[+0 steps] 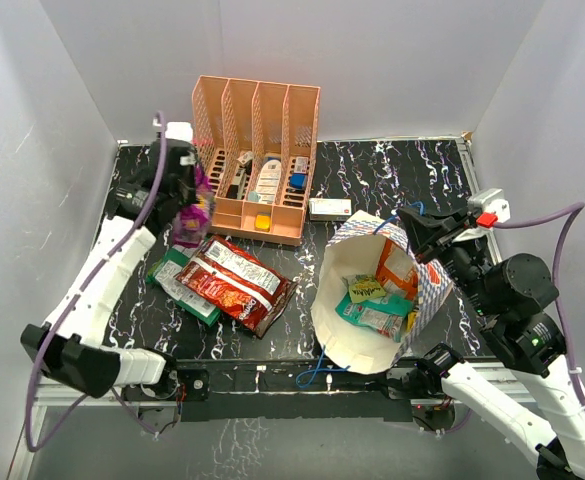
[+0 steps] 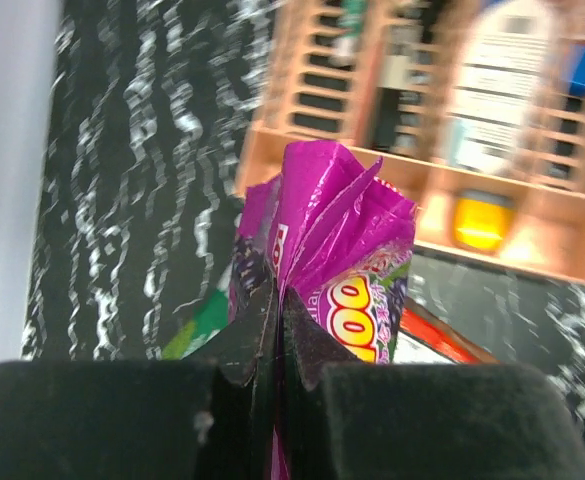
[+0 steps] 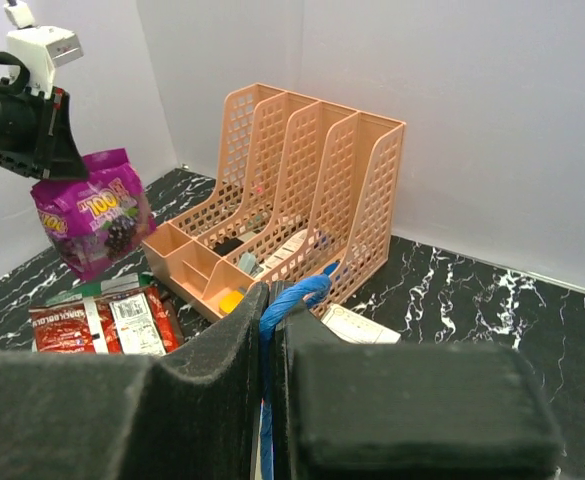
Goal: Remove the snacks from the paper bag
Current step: Place the snack at the center of the board.
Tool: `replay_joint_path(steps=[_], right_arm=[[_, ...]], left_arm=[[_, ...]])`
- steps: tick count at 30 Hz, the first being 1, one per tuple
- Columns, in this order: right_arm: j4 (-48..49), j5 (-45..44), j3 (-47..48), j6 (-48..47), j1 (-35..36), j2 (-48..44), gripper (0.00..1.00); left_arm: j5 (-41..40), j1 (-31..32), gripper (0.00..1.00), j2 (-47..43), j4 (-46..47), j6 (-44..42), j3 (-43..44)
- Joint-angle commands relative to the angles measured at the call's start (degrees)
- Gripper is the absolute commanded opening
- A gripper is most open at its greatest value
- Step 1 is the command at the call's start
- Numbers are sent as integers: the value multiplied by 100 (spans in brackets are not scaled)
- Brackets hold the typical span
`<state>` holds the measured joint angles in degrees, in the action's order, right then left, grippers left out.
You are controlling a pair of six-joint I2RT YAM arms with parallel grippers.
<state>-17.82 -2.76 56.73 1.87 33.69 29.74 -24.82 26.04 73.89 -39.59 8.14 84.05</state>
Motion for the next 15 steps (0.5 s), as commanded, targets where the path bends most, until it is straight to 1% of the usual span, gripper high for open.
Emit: replay_joint_path(steps=[1,3,4,8,10,13,15], right_arm=[[556,-309,-65,208,22,94,7],[603,-272,-38,201,22,143,7],[618,-256,-19,192,18,166,7],[648,-171,-17,216,24,199,7],[649,-149,-62,241,23,172,7],[642,-197,-153,252,19,68,7],[609,-242,-158,240,19,29,7]], left_arm=[[63,-1216,0,131,562,332,-26],[-283,-1447,0,311,607,205,-102],[-717,-1510,0,341,754,97,-229],[-1565,-1869,0,268,1775,-672,-1024],[-1591,-2081,0,313,2222,-859,-1400],[-1100,-2279,0,422,2655,-918,-1880],[-918,-2309,0,642,2935,-990,-2267]])
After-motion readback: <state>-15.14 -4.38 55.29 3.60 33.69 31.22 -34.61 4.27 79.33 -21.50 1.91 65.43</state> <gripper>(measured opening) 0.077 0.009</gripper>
